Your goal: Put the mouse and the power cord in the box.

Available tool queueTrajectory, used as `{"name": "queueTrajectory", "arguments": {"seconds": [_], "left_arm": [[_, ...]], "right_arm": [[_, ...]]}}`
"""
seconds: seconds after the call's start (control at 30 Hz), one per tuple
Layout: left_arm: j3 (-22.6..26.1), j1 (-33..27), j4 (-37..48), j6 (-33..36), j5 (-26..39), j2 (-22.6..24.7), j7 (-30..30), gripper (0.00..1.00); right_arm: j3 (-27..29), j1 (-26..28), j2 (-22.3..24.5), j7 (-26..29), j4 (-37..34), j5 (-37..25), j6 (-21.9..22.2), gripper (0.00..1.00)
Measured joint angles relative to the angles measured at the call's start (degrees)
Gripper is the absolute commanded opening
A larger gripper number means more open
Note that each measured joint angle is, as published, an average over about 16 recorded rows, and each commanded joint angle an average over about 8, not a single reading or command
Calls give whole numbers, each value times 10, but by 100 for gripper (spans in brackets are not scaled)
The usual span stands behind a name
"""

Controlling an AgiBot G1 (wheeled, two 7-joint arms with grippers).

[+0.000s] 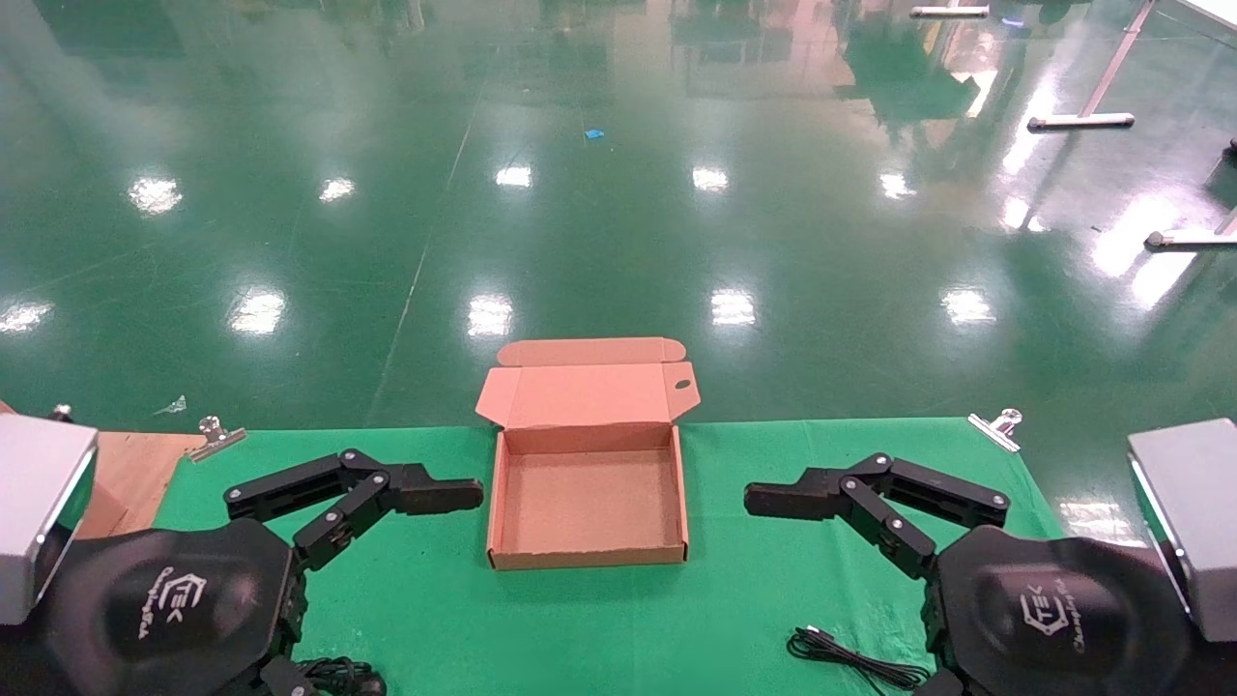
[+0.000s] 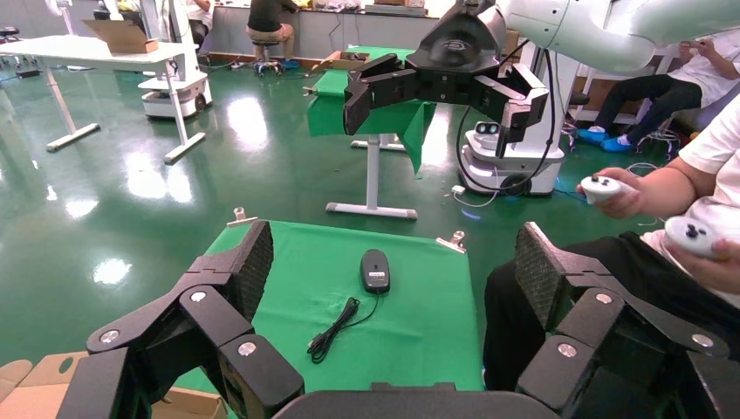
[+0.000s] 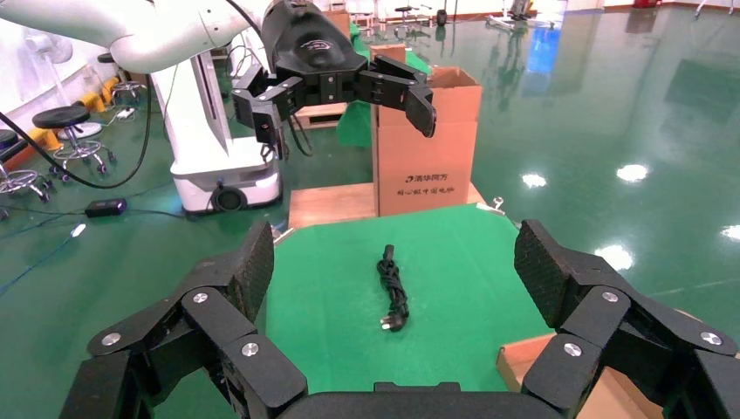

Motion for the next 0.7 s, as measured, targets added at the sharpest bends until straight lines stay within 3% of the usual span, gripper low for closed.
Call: {"name": "queueTrajectory", "arguments": {"seconds": [0.23, 0.7], "left_arm": [[32, -28, 39, 12, 71, 13, 18, 100], [161, -159, 230, 25, 341, 89, 116, 100]], "right_arm": [[-31, 30, -16, -33, -25, -81, -7, 100], [-149, 155, -98, -160, -167, -377, 6, 100]]}}
